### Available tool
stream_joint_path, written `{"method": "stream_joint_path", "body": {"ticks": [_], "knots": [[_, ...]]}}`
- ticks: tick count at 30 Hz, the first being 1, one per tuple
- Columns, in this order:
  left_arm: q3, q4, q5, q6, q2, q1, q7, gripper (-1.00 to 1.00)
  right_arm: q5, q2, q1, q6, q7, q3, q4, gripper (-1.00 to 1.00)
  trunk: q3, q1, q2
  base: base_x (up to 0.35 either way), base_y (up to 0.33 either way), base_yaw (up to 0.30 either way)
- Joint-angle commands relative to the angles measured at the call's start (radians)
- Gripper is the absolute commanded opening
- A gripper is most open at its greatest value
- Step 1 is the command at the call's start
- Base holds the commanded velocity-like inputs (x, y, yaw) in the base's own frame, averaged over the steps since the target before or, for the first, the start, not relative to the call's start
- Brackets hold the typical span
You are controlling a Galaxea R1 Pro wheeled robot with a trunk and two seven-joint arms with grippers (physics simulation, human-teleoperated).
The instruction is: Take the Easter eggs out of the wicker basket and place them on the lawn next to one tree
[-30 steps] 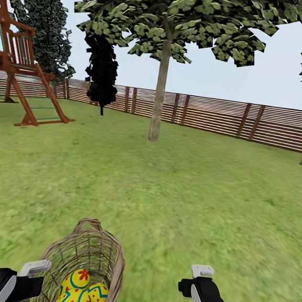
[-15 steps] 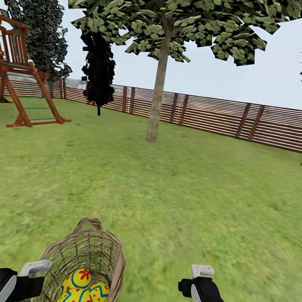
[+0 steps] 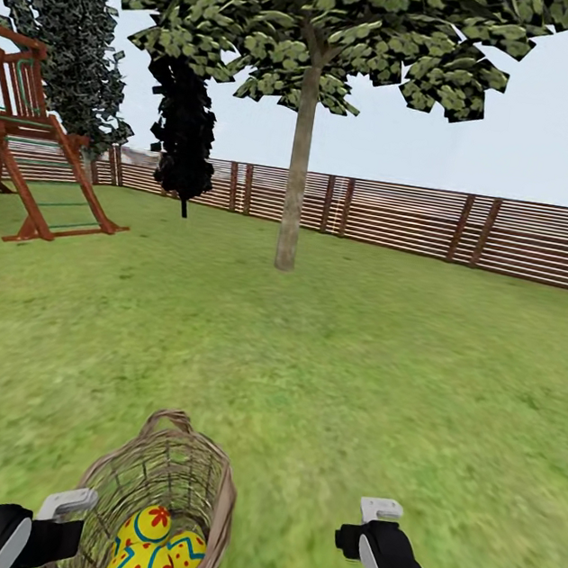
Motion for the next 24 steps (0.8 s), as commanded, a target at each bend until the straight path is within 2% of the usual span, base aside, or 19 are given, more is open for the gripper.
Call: {"method": "stream_joint_path", "body": {"ticks": [1,24], "knots": [[0.002,-0.001,0.007,0.005,-0.001,-0.001,-0.007,-1.0,-0.011,-0.001,-0.001,0.003,-0.01,0.004,-0.001,1.0,-0.001,0.0,-0.001,0.343,0.0,0.0],[0.002,-0.003,0.007,0.005,-0.002,-0.001,-0.007,-1.0,-0.011,-0.001,-0.001,0.003,-0.01,0.004,-0.001,1.0,-0.001,0.0,-0.001,0.343,0.0,0.0]]}}
